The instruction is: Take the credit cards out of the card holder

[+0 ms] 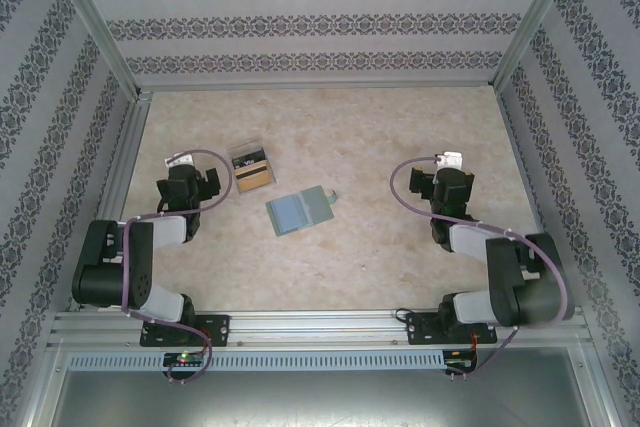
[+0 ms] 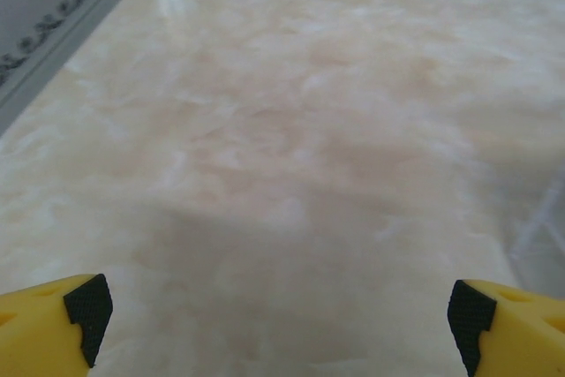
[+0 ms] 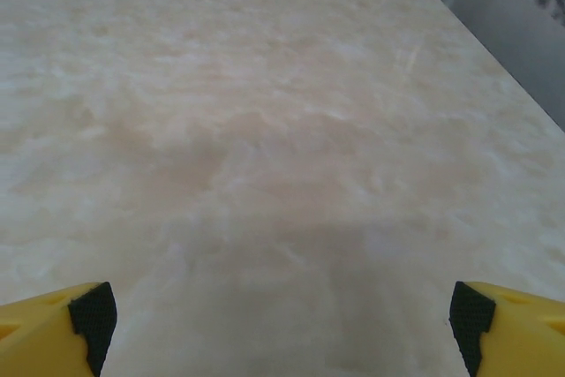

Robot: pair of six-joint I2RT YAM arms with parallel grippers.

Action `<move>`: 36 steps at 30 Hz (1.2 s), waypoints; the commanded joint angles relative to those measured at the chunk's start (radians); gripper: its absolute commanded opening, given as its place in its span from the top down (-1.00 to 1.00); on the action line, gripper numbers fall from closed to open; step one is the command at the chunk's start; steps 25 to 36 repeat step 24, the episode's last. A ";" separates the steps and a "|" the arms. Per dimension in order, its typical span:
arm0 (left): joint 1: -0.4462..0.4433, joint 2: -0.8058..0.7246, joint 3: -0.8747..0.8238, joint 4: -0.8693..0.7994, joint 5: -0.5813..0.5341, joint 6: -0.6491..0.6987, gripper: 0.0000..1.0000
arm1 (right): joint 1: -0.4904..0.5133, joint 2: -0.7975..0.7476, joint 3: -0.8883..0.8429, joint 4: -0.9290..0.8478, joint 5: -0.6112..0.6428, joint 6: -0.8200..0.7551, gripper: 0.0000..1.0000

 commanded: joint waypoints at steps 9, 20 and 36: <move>-0.013 0.074 -0.040 0.246 0.158 0.112 -0.99 | -0.032 0.097 -0.003 0.218 -0.173 -0.049 -0.97; -0.013 0.076 -0.027 0.226 0.193 0.127 -0.99 | -0.040 0.095 0.003 0.204 -0.188 -0.046 -0.97; -0.013 0.075 -0.029 0.229 0.193 0.127 -0.99 | -0.047 0.094 0.005 0.201 -0.202 -0.041 -0.97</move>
